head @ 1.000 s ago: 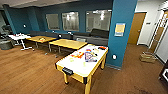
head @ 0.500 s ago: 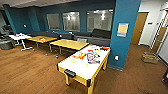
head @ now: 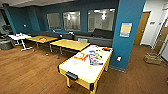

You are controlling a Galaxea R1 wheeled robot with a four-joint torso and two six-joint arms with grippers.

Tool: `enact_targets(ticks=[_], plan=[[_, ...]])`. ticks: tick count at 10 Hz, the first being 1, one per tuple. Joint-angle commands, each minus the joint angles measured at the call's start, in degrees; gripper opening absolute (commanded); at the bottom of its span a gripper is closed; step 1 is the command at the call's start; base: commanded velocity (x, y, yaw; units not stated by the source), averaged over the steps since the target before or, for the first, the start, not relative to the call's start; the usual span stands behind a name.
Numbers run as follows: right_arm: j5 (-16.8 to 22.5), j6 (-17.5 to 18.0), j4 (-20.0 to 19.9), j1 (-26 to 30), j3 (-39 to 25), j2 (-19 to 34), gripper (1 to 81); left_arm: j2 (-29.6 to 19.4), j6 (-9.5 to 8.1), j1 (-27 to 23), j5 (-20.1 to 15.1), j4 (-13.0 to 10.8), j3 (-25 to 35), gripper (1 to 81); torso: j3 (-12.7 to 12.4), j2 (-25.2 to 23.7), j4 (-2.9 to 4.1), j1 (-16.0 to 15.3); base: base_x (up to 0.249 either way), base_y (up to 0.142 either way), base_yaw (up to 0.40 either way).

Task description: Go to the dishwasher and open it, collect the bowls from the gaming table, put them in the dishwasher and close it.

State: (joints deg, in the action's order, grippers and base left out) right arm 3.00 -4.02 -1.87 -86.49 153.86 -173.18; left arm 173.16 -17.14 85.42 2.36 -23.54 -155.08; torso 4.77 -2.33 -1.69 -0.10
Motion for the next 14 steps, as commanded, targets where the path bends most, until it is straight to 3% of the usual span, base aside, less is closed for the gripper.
enact_targets(ticks=[1, 14], plan=[[3.6, -0.3, 0.2, 2.7, -0.3, 0.0, 81.1, -0.1, 0.09, -2.6, -2.7, 0.1, 0.0, 81.1, 0.0, 0.0, 0.0, 0.0, 0.106, 0.079, 0.0], [3.6, -0.3, 0.1, 2.7, -0.2, -0.1, 81.1, 0.0, 0.09, -2.6, -2.7, -0.2, 0.1, 81.1, 0.0, 0.0, 0.0, 0.0, 0.11, 0.088, 0.0]])
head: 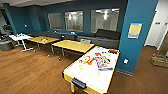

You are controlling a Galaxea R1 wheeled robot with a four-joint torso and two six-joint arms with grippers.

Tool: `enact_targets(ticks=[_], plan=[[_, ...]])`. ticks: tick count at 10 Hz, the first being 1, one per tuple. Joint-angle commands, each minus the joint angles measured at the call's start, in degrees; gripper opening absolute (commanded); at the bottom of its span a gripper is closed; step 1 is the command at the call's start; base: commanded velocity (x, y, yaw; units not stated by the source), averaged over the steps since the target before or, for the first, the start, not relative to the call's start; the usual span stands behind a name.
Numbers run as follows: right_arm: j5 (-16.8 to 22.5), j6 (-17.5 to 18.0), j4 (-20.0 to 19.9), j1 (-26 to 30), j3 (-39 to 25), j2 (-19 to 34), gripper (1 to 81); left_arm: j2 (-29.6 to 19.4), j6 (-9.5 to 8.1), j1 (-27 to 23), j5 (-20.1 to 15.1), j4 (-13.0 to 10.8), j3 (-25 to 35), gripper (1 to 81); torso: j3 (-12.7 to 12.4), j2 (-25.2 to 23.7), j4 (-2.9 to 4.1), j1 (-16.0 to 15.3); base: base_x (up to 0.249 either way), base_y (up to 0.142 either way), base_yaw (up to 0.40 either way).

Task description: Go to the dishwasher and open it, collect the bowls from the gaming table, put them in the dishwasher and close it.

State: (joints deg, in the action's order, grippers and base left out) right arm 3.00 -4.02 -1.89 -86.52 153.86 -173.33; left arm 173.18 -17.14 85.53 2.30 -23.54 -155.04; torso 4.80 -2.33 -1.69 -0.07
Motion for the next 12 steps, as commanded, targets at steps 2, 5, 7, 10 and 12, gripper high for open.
enact_targets(ticks=[2, 5, 7, 10, 12], plan=[[3.6, -0.3, 0.1, 2.7, -0.2, 0.1, 81.1, 0.0, 0.09, -2.7, -2.7, -0.3, 0.1, 81.1, 0.0, 0.0, 0.0, 0.0, 0.17, 0.088, 0.0], [3.6, -0.3, 0.1, 2.6, -0.2, 0.1, 81.1, -0.1, 0.09, -2.7, -2.7, -0.1, 0.1, 81.1, 0.0, 0.0, 0.0, 0.0, 0.165, 0.086, 0.0], [3.6, -0.3, 0.1, 2.7, -0.2, 0.1, 81.1, 0.0, 0.09, -2.7, -2.7, 0.0, 0.1, 81.1, 0.0, 0.0, 0.0, 0.0, 0.122, 0.088, 0.0], [3.6, -0.3, 0.2, 2.6, -0.2, 0.1, 81.1, -0.1, 0.09, -2.7, -2.7, 0.1, 0.0, 81.1, 0.0, 0.0, 0.0, 0.0, 0.09, 0.102, 0.0], [3.6, -0.3, 0.2, 2.6, -0.2, 0.1, 81.1, -0.1, 0.09, -2.7, -2.7, 0.1, 0.1, 81.1, 0.0, 0.0, 0.0, 0.0, 0.079, 0.11, 0.0]])
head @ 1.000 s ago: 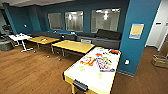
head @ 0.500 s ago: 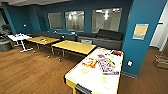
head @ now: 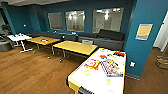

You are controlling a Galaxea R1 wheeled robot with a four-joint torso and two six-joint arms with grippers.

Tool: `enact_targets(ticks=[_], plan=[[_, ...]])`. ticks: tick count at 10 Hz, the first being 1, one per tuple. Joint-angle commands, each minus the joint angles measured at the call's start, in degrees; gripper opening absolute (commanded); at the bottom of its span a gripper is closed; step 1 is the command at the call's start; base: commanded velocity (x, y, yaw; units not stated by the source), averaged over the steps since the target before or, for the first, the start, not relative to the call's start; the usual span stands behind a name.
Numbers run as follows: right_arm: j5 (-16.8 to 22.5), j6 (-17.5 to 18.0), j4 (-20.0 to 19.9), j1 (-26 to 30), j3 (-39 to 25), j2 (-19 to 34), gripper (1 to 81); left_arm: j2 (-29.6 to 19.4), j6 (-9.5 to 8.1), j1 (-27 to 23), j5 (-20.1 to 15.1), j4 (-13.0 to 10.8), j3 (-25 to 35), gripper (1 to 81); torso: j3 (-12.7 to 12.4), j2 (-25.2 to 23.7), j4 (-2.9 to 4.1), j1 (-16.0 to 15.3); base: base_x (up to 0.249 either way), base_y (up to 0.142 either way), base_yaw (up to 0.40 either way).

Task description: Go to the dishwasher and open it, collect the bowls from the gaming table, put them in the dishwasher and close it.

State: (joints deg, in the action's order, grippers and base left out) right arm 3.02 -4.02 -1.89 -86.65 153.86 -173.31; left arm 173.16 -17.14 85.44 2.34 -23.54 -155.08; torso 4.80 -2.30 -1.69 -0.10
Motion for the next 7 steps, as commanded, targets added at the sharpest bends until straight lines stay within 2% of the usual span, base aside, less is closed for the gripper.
enact_targets(ticks=[1, 7], plan=[[3.6, -0.3, 0.2, 2.7, -0.2, 0.0, 81.1, -0.1, 0.09, -2.6, -2.7, 0.1, 0.1, 81.1, 0.0, 0.0, 0.0, 0.0, 0.077, 0.111, 0.0], [3.6, -0.3, 0.2, 2.7, -0.1, 0.1, 81.1, -0.1, 0.09, -2.6, -2.7, 0.0, 0.1, 81.1, 0.0, 0.0, 0.0, 0.0, 0.077, 0.111, 0.0]])
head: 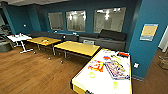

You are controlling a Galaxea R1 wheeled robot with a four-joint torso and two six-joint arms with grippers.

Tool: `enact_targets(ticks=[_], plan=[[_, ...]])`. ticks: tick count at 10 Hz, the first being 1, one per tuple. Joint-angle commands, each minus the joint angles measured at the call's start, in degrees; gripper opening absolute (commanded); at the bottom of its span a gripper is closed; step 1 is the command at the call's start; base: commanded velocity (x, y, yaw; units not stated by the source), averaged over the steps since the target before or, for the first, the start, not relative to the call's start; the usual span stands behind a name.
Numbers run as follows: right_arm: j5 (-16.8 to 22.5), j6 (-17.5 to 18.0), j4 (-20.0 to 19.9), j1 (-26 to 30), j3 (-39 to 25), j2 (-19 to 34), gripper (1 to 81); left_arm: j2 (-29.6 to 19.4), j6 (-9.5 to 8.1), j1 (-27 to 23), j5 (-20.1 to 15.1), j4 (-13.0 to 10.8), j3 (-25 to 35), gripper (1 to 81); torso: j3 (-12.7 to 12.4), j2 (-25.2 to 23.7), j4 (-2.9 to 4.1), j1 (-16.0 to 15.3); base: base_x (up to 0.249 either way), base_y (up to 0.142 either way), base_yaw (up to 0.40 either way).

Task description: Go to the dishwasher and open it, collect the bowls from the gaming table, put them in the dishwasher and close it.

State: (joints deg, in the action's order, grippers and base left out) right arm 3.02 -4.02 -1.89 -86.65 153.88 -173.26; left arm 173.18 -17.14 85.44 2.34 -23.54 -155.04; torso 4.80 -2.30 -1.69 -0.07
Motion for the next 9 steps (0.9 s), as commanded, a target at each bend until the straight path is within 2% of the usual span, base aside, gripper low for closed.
enact_targets(ticks=[1, 9], plan=[[3.6, -0.3, 0.1, 2.7, -0.2, 0.1, 81.1, 0.0, 0.09, -2.6, -2.7, 0.0, 0.1, 81.1, 0.0, 0.0, 0.0, 0.0, 0.077, 0.112, 0.0], [3.5, -0.3, 0.1, 2.7, -0.2, 0.1, 81.1, 0.0, 0.09, -2.6, -2.7, 0.0, 0.1, 81.1, 0.0, 0.0, 0.0, 0.0, 0.077, 0.112, 0.0]])
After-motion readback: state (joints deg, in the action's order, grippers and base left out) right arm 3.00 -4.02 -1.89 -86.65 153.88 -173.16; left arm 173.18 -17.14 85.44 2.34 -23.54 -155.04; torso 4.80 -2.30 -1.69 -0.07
